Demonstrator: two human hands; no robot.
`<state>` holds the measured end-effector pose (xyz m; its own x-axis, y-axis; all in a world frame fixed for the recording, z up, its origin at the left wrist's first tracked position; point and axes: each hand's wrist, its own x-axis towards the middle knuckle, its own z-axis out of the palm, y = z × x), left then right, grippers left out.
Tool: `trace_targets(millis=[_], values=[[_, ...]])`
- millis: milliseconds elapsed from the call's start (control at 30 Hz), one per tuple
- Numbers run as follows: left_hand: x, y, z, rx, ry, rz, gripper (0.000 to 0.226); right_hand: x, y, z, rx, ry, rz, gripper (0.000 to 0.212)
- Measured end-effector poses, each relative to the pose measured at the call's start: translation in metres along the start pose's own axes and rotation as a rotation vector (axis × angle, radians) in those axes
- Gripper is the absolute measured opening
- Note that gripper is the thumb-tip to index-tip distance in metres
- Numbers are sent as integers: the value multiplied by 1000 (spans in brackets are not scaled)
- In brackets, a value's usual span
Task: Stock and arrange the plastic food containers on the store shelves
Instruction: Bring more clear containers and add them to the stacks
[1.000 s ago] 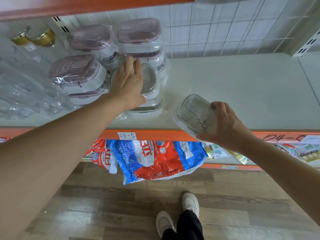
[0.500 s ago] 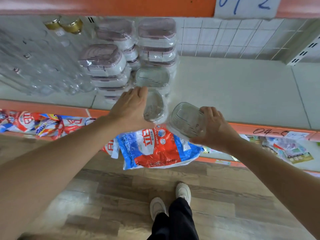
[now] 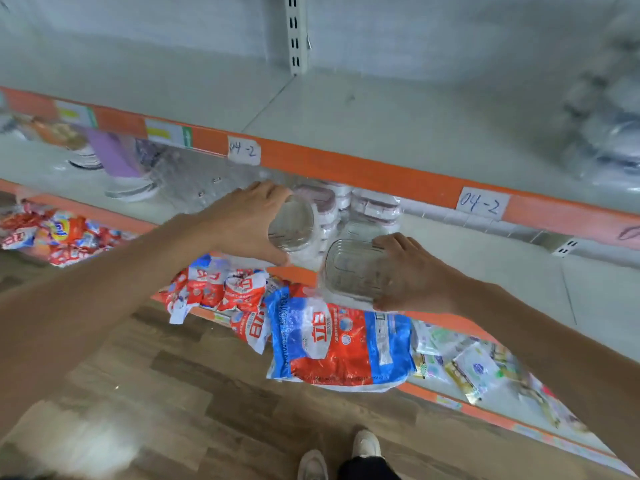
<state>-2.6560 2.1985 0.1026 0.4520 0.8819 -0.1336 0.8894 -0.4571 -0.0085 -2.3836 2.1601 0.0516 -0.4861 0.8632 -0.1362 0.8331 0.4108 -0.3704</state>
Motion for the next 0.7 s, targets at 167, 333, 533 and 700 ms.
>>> trace_targets(millis=[167,333,533,700], values=[[-14,-11,-60,-82,161,9,106,-7,-24,-71,-44,105,20,90],[6,-11,-99,-149,271,3,110,-9,-17,-114,-37,249,87,93],[56,6,-117,-181,413,29,107,4,27,-140,-84,266,197,94],[110,16,-115,-236,370,37,104,31,86,-154,-40,193,352,69]])
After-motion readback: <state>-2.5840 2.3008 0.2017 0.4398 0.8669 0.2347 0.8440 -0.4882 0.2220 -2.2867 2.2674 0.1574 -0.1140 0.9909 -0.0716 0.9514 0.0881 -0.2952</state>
